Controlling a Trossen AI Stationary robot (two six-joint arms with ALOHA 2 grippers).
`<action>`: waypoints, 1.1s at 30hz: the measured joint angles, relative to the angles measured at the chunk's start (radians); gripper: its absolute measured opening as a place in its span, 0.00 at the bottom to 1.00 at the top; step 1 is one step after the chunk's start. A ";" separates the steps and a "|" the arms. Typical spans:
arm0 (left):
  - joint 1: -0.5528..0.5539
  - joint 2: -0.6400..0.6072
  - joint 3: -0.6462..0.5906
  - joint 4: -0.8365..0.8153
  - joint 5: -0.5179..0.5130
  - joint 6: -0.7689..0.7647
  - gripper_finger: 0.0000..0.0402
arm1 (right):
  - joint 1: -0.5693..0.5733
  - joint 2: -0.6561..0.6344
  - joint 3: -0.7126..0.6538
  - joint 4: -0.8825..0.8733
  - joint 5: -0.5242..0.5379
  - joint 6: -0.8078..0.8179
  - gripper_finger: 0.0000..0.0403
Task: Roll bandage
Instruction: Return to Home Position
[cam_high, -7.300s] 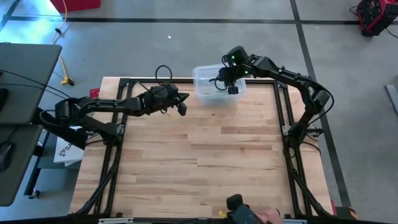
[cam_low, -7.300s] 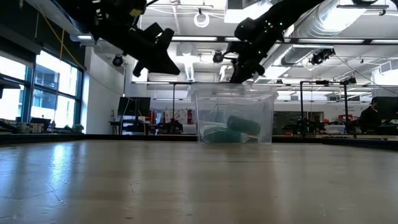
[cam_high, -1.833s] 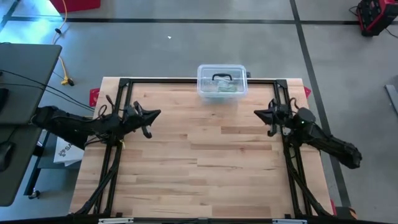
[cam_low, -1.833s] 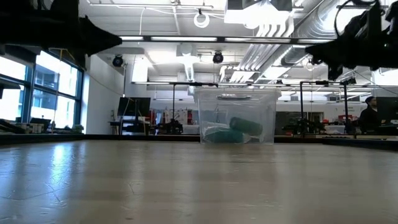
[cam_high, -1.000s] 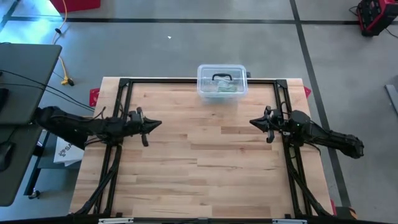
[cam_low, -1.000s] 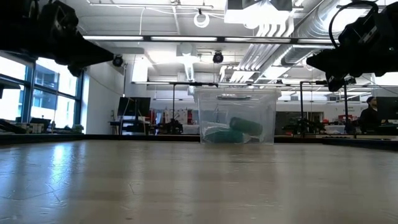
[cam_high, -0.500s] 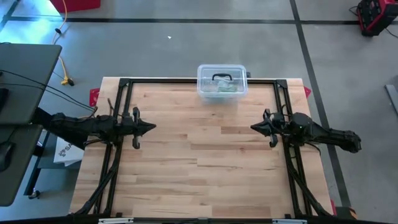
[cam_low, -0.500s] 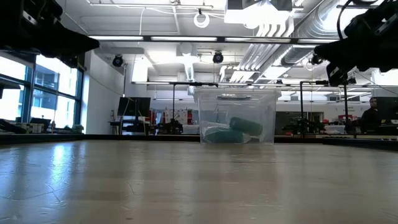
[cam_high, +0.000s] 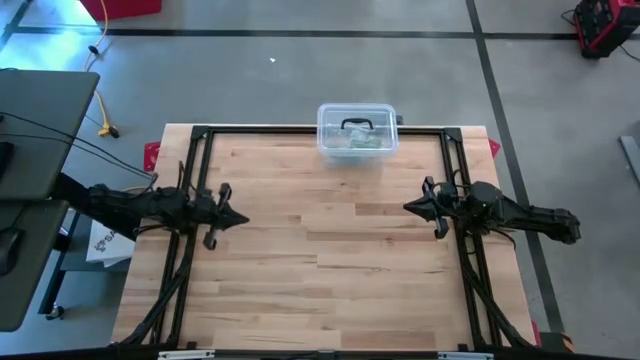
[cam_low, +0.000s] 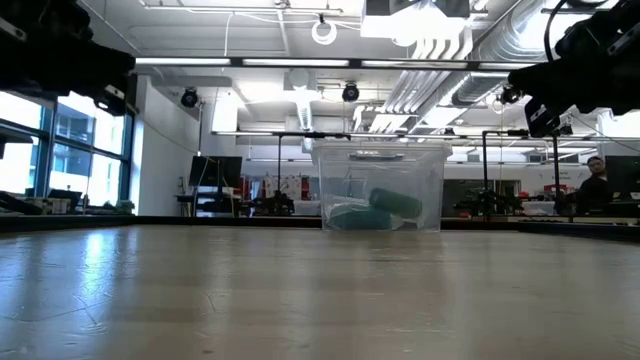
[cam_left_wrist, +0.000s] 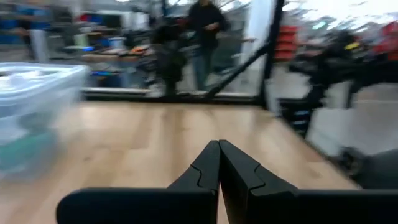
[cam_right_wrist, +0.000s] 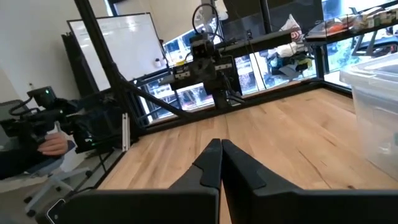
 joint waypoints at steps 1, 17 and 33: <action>0.000 0.001 -0.019 0.038 0.029 -0.010 0.00 | 0.000 0.000 0.000 0.001 0.000 0.000 0.00; 0.010 0.065 -0.047 0.080 0.011 -0.046 0.00 | 0.055 0.000 0.000 0.000 0.014 0.000 0.00; 0.011 0.000 -0.047 0.083 0.009 -0.046 0.00 | 0.163 0.000 0.000 0.000 0.000 0.000 0.00</action>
